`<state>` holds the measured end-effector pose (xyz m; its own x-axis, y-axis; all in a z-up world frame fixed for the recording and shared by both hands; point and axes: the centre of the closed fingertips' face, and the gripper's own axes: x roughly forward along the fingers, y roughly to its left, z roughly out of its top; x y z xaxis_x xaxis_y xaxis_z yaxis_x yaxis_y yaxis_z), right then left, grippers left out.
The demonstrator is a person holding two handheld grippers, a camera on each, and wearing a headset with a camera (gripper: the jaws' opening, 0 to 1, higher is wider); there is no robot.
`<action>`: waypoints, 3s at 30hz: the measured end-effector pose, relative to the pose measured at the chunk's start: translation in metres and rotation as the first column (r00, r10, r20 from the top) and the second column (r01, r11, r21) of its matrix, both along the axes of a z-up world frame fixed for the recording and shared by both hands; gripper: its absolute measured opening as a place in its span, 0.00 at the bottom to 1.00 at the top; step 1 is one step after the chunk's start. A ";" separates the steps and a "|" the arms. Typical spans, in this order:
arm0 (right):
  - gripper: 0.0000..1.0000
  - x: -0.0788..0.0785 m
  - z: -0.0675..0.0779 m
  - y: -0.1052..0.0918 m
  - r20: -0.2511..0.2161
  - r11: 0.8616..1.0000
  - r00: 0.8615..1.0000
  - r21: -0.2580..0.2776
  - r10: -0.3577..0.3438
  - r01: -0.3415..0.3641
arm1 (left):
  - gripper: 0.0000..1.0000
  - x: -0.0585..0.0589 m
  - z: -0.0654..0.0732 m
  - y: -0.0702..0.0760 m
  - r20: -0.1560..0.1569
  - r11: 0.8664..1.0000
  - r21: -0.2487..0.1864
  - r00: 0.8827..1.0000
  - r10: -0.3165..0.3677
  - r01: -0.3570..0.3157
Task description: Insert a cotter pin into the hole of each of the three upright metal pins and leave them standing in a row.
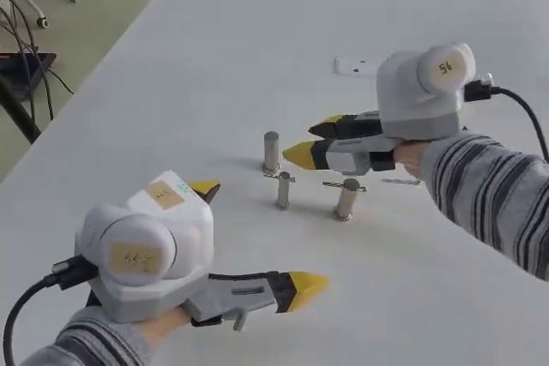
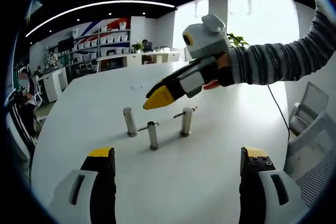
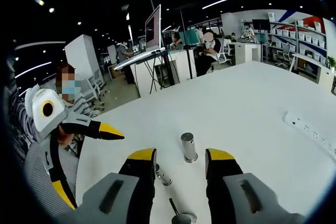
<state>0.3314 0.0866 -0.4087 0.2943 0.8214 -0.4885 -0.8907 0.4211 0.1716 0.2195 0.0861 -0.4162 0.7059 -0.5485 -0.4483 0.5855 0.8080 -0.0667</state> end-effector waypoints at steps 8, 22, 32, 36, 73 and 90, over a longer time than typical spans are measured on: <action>0.30 0.011 -0.013 0.014 -0.013 1.000 1.000 -0.009 -0.017 0.017 | 0.98 0.000 0.001 0.002 0.011 1.000 0.013 1.000 0.001 -0.001; 0.20 0.023 -0.028 0.033 0.015 0.997 1.000 -0.079 -0.024 0.025 | 0.95 0.001 0.001 0.005 0.015 1.000 0.010 1.000 0.015 -0.016; 0.10 0.026 -0.031 0.037 0.022 0.993 1.000 -0.114 0.000 0.003 | 0.95 0.000 0.002 0.004 0.017 1.000 0.004 1.000 0.011 -0.011; 0.09 0.029 -0.033 0.036 0.033 0.991 0.999 -0.134 0.004 0.001 | 0.95 0.000 0.003 0.002 0.015 1.000 -0.005 1.000 0.007 -0.007; 0.07 0.026 -0.022 -0.077 0.064 0.931 0.959 -0.231 -0.275 0.283 | 0.94 -0.001 0.010 -0.004 0.035 1.000 -0.020 0.999 -0.009 0.010; 0.07 0.012 -0.017 -0.138 0.080 0.843 0.883 -0.271 -0.462 0.465 | 0.94 -0.004 0.013 -0.007 0.040 1.000 -0.011 0.999 -0.026 0.027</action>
